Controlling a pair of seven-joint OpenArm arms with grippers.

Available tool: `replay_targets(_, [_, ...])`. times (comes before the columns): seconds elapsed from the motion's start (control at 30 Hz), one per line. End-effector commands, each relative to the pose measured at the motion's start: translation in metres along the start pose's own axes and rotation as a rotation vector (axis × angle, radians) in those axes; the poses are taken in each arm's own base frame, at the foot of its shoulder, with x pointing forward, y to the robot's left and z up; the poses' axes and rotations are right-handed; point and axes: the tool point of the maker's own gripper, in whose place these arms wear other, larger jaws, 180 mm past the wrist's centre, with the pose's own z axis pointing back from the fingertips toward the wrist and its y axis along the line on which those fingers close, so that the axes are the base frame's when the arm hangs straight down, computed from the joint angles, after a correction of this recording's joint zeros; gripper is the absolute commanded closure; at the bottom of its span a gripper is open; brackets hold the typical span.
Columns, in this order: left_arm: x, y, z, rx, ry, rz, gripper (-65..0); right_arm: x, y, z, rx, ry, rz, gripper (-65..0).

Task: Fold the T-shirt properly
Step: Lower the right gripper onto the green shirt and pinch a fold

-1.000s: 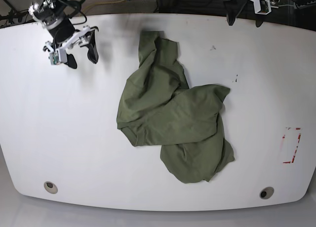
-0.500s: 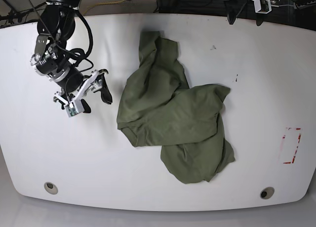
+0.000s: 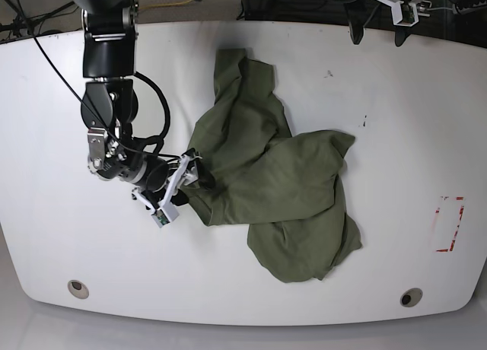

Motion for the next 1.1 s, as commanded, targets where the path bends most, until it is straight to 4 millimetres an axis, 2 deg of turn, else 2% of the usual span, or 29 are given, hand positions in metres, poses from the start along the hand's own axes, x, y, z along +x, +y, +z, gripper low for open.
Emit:
replay_targets(0.0, [0.008,0.0,0.003,-0.003,-0.029,0.0,-51.1,0.021,-0.003,-0.008,0.019,-0.052,0.006,-43.8])
replay_targets(0.3, [0.016,0.004,-0.004,0.007,-0.058,-0.008,-51.1,0.026,0.003,-0.053,0.086,-0.051,-0.078,-43.8])
replay_targets(0.5, [0.017,0.008,-0.004,0.018,-0.06,-0.014,-51.1,0.032,0.007,-0.07,0.106,-0.064,-0.117,-43.8])
replay_targets(0.77, [0.02,0.009,-0.006,0.016,-0.073,-0.019,-51.1,0.033,-0.013,-0.083,0.008,-0.059,-0.113,-43.8])
replay_targets(1.0, [0.029,0.009,-0.014,0.015,-0.105,-0.019,-51.1,0.032,-0.016,-0.088,-0.048,-0.044,-0.095,-43.8])
replay_targets(1.07, [0.032,0.008,-0.017,0.014,-0.117,-0.019,-51.1,0.038,-0.017,-0.086,-0.06,-0.061,-0.096,-43.8])
